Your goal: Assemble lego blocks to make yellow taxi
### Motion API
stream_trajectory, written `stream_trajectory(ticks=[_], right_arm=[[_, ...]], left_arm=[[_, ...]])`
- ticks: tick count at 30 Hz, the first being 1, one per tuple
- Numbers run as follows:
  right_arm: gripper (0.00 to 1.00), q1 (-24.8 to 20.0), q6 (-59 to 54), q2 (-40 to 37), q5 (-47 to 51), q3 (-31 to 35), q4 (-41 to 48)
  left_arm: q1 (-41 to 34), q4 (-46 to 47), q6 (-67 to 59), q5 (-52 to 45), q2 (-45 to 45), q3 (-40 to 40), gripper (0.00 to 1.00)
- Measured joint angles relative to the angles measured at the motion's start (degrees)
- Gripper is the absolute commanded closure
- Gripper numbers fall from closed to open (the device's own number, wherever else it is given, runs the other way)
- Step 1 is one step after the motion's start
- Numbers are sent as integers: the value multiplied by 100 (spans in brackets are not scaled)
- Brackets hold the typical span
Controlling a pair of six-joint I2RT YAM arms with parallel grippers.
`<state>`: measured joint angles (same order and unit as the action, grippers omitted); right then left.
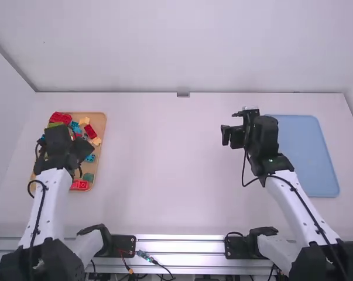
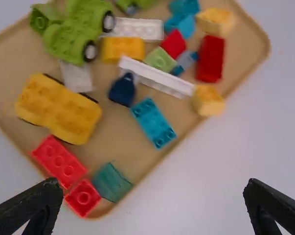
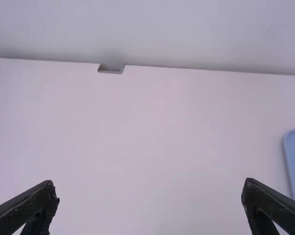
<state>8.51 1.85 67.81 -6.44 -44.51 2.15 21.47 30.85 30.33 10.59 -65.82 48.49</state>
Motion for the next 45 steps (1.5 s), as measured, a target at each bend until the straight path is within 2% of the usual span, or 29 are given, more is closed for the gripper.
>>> stream_trajectory(ticks=[4,9,15,20,25,30,33,37,45], right_arm=[[1,0,68,0,0,-267,297],[1,0,-96,0,-120,-306,339],[1,0,-105,0,-531,-310,48],[1,0,114,66,-649,-310,-72],[1,0,133,649,-673,-540,66],[1,39,-44,1447,-605,-1335,1027],[1,223,-125,1849,-249,-1910,1576],[1,507,-186,1974,175,-2159,1663],[1,920,-365,1974,544,-2186,1626]], left_arm=[[356,-114,146,24,-501,203,1],[352,-564,212,4,-1056,201,1],[348,-844,260,-348,-1683,201,1],[393,-669,706,-339,-1845,201,1],[446,-192,1851,109,-1843,201,1],[479,-81,2302,256,-1843,203,1],[643,280,2590,256,-1843,229,1],[979,597,3012,264,-1843,332,1],[1397,-142,3346,205,-1856,334,1]])
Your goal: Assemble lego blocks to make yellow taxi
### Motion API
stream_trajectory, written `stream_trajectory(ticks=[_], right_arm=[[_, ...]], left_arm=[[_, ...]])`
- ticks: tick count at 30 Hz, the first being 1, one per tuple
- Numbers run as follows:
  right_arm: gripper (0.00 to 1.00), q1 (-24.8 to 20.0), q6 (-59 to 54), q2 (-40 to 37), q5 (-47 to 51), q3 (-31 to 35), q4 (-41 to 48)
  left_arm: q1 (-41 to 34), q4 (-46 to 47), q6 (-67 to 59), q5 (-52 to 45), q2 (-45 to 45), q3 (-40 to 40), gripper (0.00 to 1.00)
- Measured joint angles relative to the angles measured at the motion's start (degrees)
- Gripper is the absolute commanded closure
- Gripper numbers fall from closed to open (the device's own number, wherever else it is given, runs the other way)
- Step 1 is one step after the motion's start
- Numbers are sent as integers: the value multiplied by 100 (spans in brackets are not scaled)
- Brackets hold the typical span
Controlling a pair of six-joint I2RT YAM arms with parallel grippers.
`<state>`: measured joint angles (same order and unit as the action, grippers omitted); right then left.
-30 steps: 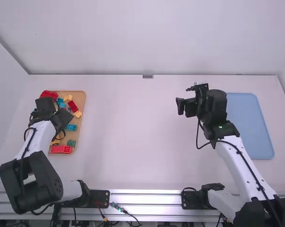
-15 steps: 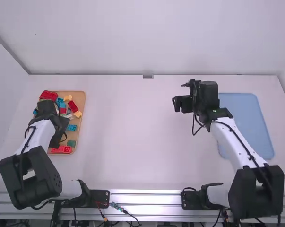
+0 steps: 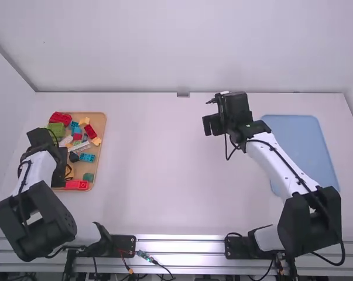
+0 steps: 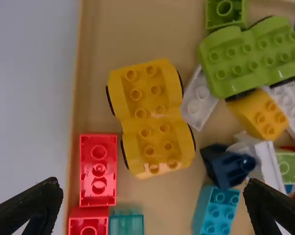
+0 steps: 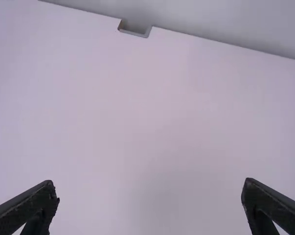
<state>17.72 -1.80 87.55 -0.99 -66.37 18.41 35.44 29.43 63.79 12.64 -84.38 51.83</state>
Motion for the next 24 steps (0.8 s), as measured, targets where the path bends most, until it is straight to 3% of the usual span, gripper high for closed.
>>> stream_trajectory(ticks=[11,18,24], right_arm=[[1,44,-11,0,212,-2,-79],[1,37,-31,0,225,-2,-85],[1,37,-11,0,225,-2,-85]], left_arm=[[227,92,98,-557,-1342,527,6],[227,85,101,-664,-1620,844,13],[227,-90,98,-695,-1646,848,13]])
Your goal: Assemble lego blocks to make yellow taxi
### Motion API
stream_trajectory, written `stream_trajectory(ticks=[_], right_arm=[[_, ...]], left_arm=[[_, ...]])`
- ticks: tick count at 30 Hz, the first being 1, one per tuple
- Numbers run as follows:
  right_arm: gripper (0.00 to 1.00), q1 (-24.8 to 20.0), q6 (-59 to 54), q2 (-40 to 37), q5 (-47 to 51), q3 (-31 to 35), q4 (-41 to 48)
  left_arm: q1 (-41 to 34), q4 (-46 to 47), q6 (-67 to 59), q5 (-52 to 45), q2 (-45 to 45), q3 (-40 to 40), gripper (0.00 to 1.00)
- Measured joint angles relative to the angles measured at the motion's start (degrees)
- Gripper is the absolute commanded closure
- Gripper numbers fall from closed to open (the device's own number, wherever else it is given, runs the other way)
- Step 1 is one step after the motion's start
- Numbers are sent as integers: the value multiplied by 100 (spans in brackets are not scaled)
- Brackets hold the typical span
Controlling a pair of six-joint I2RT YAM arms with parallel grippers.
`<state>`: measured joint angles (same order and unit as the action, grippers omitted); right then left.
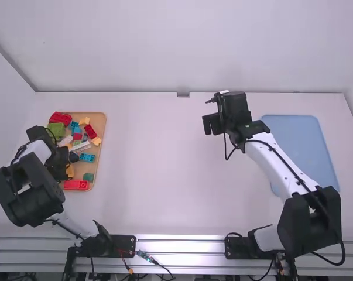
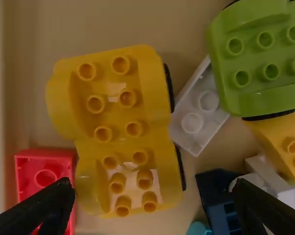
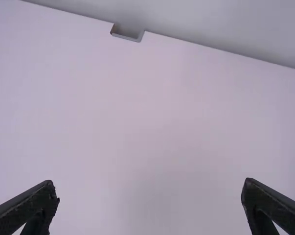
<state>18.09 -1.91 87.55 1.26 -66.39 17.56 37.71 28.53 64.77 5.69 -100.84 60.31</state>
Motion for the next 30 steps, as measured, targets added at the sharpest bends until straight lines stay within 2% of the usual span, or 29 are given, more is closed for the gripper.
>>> stream_trajectory(ticks=[15,23,30], right_arm=[[1,0,-7,0,-2,0,20],[1,0,4,0,-4,0,24],[1,0,4,0,7,2,24]], left_arm=[[-7,0,157,33,2,-133,10],[-7,-627,170,2,0,-428,11],[-7,-721,195,-59,0,-573,12]])
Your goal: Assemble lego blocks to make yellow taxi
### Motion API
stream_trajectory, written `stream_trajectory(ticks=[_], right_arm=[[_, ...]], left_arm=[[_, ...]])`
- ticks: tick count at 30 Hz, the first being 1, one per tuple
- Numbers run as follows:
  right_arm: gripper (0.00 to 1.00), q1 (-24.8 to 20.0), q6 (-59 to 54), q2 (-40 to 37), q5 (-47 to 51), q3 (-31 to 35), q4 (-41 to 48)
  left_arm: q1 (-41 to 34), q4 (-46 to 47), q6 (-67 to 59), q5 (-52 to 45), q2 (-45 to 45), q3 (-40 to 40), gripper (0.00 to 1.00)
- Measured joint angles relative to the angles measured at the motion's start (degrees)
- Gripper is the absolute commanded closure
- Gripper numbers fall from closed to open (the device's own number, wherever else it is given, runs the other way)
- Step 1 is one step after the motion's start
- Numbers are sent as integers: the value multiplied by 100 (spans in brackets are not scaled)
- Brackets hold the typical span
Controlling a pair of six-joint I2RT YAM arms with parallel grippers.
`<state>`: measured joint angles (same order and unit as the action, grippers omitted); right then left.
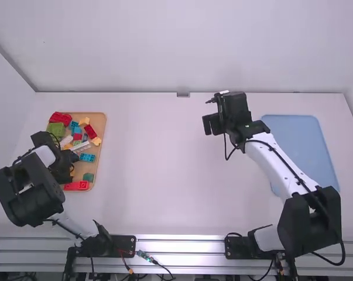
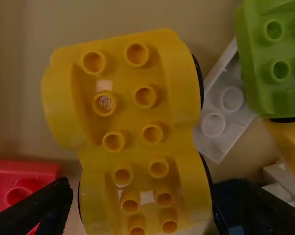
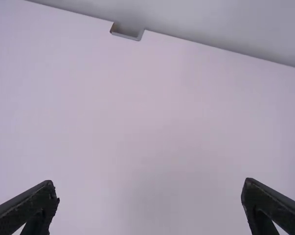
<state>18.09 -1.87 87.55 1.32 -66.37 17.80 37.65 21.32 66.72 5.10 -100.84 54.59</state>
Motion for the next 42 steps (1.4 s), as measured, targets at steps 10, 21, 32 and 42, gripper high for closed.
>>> stream_trajectory(ticks=[10,21,32,42], right_arm=[[1,-4,-17,0,-13,-2,11],[1,-4,-9,0,4,0,22],[1,-4,-28,0,4,0,39],[1,-4,-15,0,-7,-2,39]], left_arm=[[0,87,177,0,2,-2,32],[0,264,472,227,2,0,39],[-55,111,575,133,2,70,2],[-52,162,575,238,2,70,8]])
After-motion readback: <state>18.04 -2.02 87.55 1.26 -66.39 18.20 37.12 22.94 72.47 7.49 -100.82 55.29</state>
